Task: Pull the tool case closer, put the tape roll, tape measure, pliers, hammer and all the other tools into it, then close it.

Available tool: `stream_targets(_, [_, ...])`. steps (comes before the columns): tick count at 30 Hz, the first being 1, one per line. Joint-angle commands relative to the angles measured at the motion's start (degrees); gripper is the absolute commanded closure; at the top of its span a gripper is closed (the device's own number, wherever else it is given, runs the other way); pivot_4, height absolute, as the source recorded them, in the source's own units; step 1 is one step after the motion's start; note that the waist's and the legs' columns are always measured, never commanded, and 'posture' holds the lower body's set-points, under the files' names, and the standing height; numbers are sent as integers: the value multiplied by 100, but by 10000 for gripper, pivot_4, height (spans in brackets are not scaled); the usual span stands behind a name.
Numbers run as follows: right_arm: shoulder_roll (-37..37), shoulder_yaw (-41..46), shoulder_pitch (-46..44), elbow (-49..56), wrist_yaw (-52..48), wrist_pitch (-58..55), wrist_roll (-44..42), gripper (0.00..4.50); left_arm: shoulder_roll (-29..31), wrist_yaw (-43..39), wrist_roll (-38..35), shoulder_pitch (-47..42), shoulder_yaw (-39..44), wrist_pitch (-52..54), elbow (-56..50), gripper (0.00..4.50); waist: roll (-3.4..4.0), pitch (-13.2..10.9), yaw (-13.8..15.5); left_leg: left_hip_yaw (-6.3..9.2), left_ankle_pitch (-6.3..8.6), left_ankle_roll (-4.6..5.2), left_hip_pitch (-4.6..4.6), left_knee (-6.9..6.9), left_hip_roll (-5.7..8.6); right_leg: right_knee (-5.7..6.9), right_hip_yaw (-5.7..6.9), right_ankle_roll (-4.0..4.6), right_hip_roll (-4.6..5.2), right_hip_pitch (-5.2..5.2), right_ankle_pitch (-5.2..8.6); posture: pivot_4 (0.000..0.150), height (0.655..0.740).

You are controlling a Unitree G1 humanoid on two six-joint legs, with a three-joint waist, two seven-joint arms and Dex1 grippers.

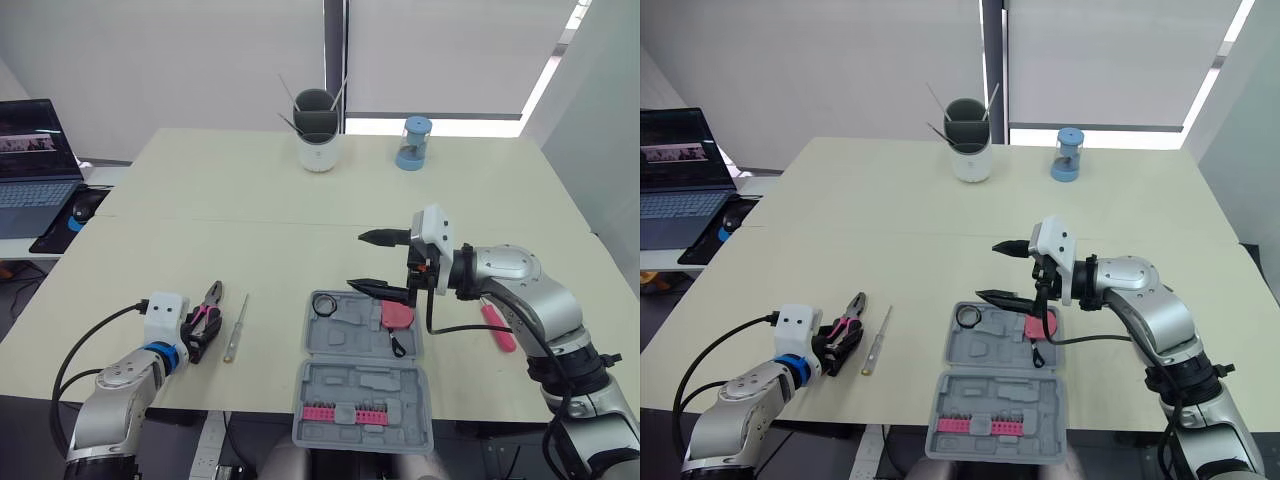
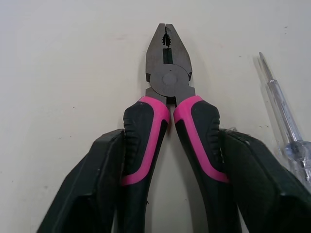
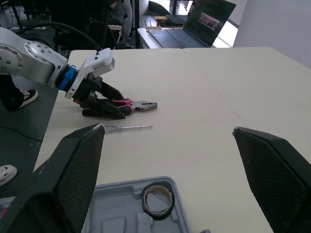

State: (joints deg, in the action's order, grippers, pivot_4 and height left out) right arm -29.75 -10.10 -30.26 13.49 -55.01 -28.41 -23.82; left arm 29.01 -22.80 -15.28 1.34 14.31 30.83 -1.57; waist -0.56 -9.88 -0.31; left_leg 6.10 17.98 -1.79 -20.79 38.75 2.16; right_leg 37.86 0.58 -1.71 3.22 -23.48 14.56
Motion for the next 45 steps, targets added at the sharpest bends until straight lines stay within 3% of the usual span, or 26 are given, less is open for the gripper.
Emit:
stream_targets(1, [10, 118, -57, 293, 32, -12, -106, 0, 39, 37, 49, -74, 78, -43, 38, 19178, 0, 0, 0, 0, 0, 0, 0, 0, 0, 0, 0, 0, 0, 0, 0, 1500, 7400])
stream_targets(7, [-50, 92, -46, 334, 27, -74, -91, 0, 184, -24, 35, -175, 215, -105, 92, 19178, 0, 0, -1, 1, 0, 0, 0, 0, -1, 2, 2, 0, 0, 0, 0, 1500, 7400])
stream_targets(10, [-154, 104, -27, 307, -62, -39, -52, 0, 576, -397, -57, -156, 295, -53, -166, 19178, -2, -1, -4, 2, 0, 0, -1, 0, -2, 2, 2, 0, -1, -1, 0, 1500, 7400])
stream_targets(18, [-607, 144, 11, 135, -488, 123, -15, 0, 2310, -2200, -552, -264, 342, 236, -712, 19178, -3, -6, -17, 1, 0, 0, -8, -3, 2, -9, 1, 0, 0, -5, 0, 1500, 7400])
stream_targets(24, [-813, -47, -60, 84, -718, 46, 94, 0, 3082, -3525, -1187, -830, -219, 694, -1498, 19178, -5, -13, 1, 2, 1, 1, -12, -4, 3, -13, 4, -1, 0, -5, 1, 1500, 7400])
stream_targets(27, [-747, -201, -128, 204, -762, -83, 79, 0, 3169, -3873, -1148, -1373, -805, 708, -1668, 19178, -5, -13, -17, -1, 1, 1, -11, -4, 2, -11, 2, -1, -2, -5, 1, 1500, 7400])
stream_targets(33, [-596, -706, -383, 71, -729, -13, 527, 0, 2792, -4232, -848, -2383, -2012, 533, -1795, 19178, -7, -15, -100, -5, 0, 2, -10, -2, 2, -2, 3, -1, -12, -7, 1, 1500, 7400])
stream_targets(45, [-196, -1512, -672, 35, -686, -168, 1171, 0, 2025, -4607, -319, -3301, -3099, 96, -1656, 19178, -9, -16, -137, -6, -1, 2, -11, 1, 8, 3, 4, -6, -17, -9, 4, 1500, 7400])
